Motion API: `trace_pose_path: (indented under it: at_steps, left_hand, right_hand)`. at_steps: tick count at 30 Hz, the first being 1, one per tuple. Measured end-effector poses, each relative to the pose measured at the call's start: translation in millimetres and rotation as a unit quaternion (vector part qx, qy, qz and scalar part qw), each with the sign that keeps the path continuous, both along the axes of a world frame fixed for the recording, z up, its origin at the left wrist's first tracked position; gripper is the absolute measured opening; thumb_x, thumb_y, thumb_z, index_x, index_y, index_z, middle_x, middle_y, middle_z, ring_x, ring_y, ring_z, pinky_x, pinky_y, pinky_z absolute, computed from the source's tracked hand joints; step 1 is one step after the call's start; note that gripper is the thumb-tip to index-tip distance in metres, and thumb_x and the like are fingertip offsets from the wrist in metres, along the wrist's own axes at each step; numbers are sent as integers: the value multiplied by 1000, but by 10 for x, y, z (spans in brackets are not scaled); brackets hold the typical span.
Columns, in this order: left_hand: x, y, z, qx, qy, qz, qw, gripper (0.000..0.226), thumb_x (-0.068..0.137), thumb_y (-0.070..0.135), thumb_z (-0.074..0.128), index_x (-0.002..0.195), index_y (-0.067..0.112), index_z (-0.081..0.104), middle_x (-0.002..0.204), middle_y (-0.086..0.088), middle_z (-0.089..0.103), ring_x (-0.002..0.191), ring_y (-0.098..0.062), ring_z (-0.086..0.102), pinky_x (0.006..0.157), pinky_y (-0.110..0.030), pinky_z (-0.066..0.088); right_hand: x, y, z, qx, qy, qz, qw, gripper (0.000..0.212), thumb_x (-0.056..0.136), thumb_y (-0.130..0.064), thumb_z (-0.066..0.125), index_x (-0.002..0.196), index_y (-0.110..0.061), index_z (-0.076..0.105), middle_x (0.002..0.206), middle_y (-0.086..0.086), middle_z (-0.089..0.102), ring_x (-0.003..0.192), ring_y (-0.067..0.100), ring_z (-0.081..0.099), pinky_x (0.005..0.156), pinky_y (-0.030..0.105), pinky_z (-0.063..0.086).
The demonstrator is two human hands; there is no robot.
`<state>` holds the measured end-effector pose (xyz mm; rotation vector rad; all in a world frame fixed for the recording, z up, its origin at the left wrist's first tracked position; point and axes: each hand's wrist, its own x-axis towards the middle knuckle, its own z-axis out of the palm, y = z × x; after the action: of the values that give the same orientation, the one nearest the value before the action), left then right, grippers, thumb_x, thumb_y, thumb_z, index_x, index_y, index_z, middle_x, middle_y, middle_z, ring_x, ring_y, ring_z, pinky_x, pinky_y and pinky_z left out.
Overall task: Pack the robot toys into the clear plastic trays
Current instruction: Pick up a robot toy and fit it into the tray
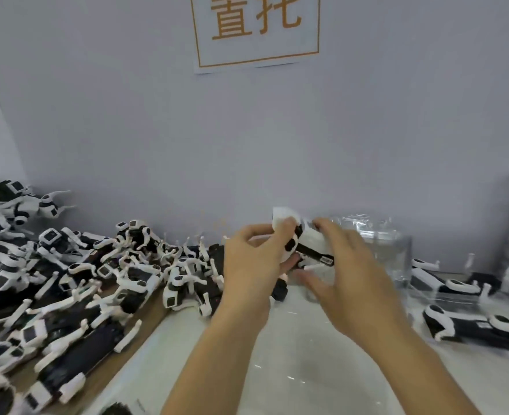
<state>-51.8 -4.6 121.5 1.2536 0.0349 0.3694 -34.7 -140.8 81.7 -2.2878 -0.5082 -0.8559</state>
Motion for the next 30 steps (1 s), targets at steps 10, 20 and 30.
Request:
trace_pose_path:
  at_steps: [10,20,30]
  left_hand:
    - [263,471,-586,368,11,-26,929,15,96,22,60,95,31,72,98,16,74,93,7,65,80,-16,48]
    - [598,423,-1178,92,179,-130,971,10,89,0,58,79,0,60,82,-18,59,75,-26,57,72,-34,46]
    - [384,433,-1202,88,145,-107,980,22,100,3,48,89,7,67,97,-12,68,76,-18,63,67,-23,50]
  right_hand:
    - [42,-594,278,-24,161,56,985,26,85,-41,72,97,-56,54,96,-27,59,90,-6,56,70,13,38]
    - [3,-32,-132,-148,271,37,950,26,77,-26,78,96,-39,65,103,-13,55,94,11,54,87,32,49]
    - [113,-74,-262,16,303,78,950,28,77,-27,83,99,-37,68,94,-15,64,82,2,60,67,18,43]
